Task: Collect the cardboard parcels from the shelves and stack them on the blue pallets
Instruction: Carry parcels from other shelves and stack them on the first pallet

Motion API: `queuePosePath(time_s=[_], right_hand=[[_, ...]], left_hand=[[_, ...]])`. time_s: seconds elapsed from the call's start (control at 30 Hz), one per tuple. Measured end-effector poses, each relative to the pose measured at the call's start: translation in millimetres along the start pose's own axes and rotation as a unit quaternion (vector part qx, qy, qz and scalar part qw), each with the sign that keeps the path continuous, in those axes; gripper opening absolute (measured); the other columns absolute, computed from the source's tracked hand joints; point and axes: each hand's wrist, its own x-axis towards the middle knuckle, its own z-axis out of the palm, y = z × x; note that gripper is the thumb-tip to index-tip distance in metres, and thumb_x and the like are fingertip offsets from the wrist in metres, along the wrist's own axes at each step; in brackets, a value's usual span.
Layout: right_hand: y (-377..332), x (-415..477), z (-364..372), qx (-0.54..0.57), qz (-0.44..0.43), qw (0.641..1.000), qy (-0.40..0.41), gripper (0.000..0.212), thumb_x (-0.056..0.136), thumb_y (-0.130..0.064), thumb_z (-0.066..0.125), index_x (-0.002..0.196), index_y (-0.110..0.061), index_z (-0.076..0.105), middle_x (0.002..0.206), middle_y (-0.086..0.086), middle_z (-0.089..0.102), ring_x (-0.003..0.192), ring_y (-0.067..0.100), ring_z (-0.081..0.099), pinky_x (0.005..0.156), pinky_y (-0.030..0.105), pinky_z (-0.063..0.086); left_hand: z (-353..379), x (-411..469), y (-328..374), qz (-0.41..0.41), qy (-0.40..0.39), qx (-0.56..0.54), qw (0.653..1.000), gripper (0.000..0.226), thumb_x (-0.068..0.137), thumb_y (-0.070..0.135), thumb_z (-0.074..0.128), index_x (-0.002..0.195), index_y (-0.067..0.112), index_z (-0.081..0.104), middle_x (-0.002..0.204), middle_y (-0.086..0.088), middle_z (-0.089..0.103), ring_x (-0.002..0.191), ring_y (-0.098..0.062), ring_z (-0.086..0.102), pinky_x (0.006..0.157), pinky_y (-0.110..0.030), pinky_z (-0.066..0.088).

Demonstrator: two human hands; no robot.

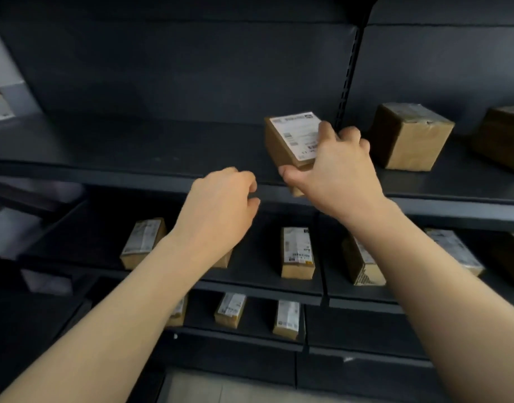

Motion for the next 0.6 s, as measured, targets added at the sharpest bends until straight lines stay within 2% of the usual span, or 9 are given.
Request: queuePosePath(time_s=[0.2,0.33,0.47,0.6], right_hand=[[8,-66,-11,0.02,-0.049,0.997,-0.049,0.084,0.078,-0.055,0.062,0.143,-0.016,0.025,0.139,0.014,0.031,0.126,0.031,0.032,0.095,0.037,0.039],[13,-98,-11,0.028,-0.082,0.993,-0.078,0.082,0.077,-0.055,0.062,0.141,-0.016,0.029,0.136,0.011,0.033,0.124,0.028,0.033,0.088,0.034,0.04],[14,-118,-1,0.017,-0.114,0.988,-0.106,0.084,0.077,-0.057,0.06,0.142,-0.016,0.026,0.133,0.01,0.035,0.119,0.026,0.035,0.078,0.029,0.035],[16,-117,24,0.008,-0.095,0.984,-0.149,0.08,0.077,-0.055,0.061,0.14,-0.015,0.03,0.133,0.012,0.035,0.12,0.028,0.036,0.084,0.033,0.04]], left_hand=[[15,-58,6,-0.075,-0.018,0.002,0.997,0.025,0.09,0.028,0.055,0.111,0.016,0.06,0.108,-0.005,0.061,0.097,-0.024,0.057,0.083,-0.041,0.049],[33,-82,3,-0.112,-0.039,0.008,0.993,0.023,0.089,0.026,0.055,0.107,0.012,0.063,0.106,-0.007,0.063,0.095,-0.027,0.059,0.08,-0.041,0.05],[50,-95,-6,-0.138,-0.049,0.017,0.989,0.02,0.088,0.024,0.056,0.101,0.011,0.065,0.096,-0.006,0.064,0.089,-0.026,0.06,0.074,-0.037,0.049],[68,-99,-17,-0.149,-0.055,0.014,0.987,0.018,0.089,0.023,0.056,0.098,0.01,0.064,0.094,-0.007,0.063,0.085,-0.026,0.06,0.074,-0.039,0.05]])
